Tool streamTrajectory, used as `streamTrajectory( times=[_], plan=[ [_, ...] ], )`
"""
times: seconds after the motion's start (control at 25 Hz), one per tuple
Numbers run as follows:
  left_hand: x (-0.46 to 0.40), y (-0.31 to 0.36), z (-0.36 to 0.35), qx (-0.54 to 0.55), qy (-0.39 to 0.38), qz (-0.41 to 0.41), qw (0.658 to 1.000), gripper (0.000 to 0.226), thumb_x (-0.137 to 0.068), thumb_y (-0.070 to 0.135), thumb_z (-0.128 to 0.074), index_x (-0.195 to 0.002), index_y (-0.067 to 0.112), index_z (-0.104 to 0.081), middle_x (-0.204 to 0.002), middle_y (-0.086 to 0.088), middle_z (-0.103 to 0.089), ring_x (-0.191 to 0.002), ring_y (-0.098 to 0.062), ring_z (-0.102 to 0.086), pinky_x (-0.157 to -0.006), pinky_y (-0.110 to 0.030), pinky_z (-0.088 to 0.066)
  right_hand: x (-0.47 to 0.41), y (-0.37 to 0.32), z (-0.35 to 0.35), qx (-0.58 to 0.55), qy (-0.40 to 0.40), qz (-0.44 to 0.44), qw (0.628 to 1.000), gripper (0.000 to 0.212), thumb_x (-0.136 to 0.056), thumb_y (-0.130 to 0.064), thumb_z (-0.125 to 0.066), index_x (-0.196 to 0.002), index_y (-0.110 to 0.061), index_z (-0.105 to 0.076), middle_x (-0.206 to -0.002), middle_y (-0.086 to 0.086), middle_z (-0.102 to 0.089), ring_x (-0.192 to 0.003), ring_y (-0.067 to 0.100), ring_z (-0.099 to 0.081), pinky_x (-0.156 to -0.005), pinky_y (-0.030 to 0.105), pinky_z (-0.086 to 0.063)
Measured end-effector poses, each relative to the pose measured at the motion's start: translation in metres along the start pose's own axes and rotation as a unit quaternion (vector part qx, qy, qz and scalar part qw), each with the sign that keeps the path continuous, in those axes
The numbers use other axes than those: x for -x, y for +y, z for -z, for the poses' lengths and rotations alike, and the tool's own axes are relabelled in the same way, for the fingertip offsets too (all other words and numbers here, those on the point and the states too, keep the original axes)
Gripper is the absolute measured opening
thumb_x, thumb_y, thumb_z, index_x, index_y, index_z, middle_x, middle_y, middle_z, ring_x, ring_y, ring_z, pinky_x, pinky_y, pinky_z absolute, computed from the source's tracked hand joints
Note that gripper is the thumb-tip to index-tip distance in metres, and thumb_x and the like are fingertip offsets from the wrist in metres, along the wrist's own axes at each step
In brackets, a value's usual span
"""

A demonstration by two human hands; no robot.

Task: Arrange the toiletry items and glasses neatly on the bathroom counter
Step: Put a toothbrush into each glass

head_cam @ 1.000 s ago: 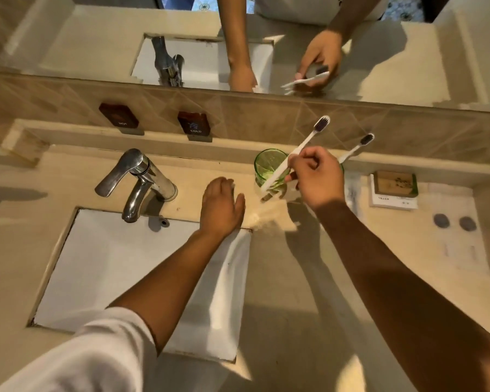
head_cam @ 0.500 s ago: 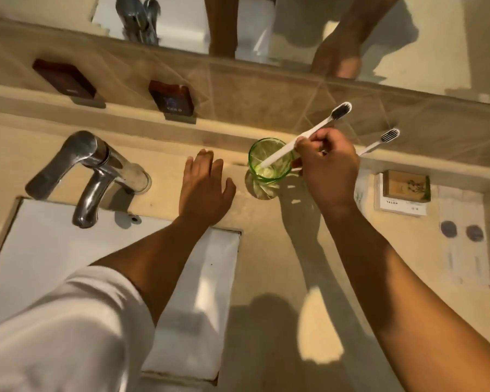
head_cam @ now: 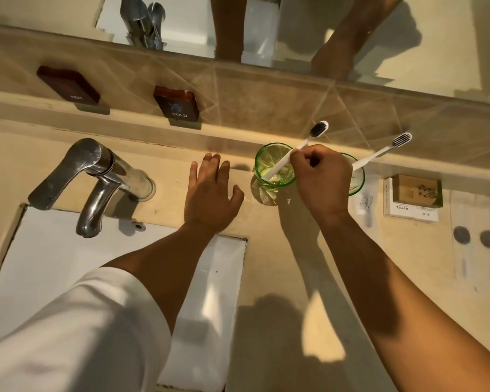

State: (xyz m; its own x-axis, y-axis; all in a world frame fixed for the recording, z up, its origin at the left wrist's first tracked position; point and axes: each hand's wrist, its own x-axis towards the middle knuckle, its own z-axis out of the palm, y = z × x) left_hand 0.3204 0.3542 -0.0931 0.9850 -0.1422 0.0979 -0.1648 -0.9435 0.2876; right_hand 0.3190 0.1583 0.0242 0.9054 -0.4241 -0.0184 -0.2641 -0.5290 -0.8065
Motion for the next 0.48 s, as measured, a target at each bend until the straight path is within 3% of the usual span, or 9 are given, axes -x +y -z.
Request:
streamTrajectory(
  times=[0.12,0.24,0.48],
  plan=[
    [-0.0004,-0.0007,-0.0013,0.002,0.006,0.003,1.000,0.056,-0.089,0.043,-0.045,-0.135,0.012,-0.052,-0.147,-0.014,-0.050,-0.145,-0.027,-0.036,-0.122,-0.053,-0.024,-0.0019,0.0016,-0.0004,0.025,-0.005,0.015,1.000,0.029,-0.088,-0.025,-0.062,-0.063,-0.013,-0.069,-0.052,-0.002,-0.056,-0.055,0.013,-0.049,-0.053,0.018,-0.033],
    [-0.0001,-0.0015,-0.0033,0.002,0.012,0.002,1.000,0.057,-0.089,0.043,-0.045,-0.135,0.011,-0.053,-0.147,-0.014,-0.050,-0.145,-0.028,-0.036,-0.123,-0.053,-0.023,-0.0049,0.0040,0.0013,0.051,0.011,0.033,0.998,0.027,-0.091,-0.024,-0.064,-0.070,-0.010,-0.075,-0.061,0.005,-0.066,-0.061,0.020,-0.057,-0.063,0.025,-0.039],
    [0.0002,-0.0026,-0.0029,0.006,0.015,0.002,1.000,0.056,-0.090,0.042,-0.044,-0.136,0.012,-0.052,-0.148,-0.014,-0.050,-0.145,-0.028,-0.036,-0.122,-0.053,-0.023,-0.0084,0.0015,0.0018,0.033,0.052,0.025,0.998,0.015,-0.084,-0.017,-0.070,-0.073,-0.012,-0.079,-0.067,0.001,-0.071,-0.063,0.016,-0.060,-0.067,0.022,-0.042]
  ],
)
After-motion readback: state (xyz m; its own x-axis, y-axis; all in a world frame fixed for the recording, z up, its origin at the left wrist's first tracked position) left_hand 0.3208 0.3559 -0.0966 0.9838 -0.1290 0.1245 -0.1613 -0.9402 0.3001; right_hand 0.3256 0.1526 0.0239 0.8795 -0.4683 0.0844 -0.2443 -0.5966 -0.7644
